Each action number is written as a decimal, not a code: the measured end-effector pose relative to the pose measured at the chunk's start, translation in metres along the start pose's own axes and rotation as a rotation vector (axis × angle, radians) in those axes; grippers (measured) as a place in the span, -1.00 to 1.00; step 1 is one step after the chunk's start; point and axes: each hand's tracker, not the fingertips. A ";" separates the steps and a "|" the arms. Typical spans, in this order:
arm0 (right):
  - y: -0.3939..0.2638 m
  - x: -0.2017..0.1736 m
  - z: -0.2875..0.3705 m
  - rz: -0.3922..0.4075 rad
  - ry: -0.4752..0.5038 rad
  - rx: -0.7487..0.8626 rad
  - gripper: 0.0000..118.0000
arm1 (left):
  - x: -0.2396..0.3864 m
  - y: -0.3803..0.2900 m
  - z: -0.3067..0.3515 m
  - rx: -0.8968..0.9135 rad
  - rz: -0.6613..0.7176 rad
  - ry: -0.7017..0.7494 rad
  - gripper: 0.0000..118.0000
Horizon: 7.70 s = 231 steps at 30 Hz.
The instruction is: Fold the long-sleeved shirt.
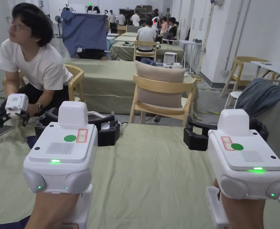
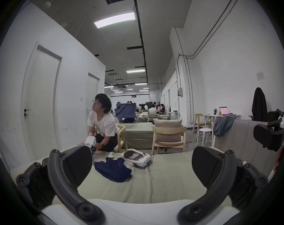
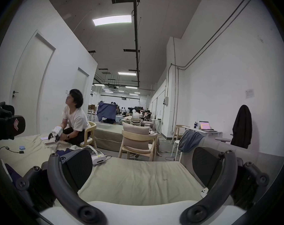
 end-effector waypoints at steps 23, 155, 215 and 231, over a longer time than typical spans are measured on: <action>-0.006 -0.017 0.017 0.065 0.029 -0.007 -1.00 | -0.028 -0.020 -0.006 -0.118 0.081 -0.042 -0.95; -0.030 0.092 0.005 -0.241 0.265 -0.251 -0.89 | -0.106 0.023 -0.079 -0.334 0.137 -0.204 -0.62; -0.232 0.073 -0.001 0.022 0.145 -0.624 -0.89 | -0.111 -0.189 -0.028 -0.747 0.048 -0.078 -0.63; -0.273 0.086 0.103 0.097 0.140 -0.785 0.94 | -0.143 -0.242 0.046 -0.807 0.091 -0.029 0.87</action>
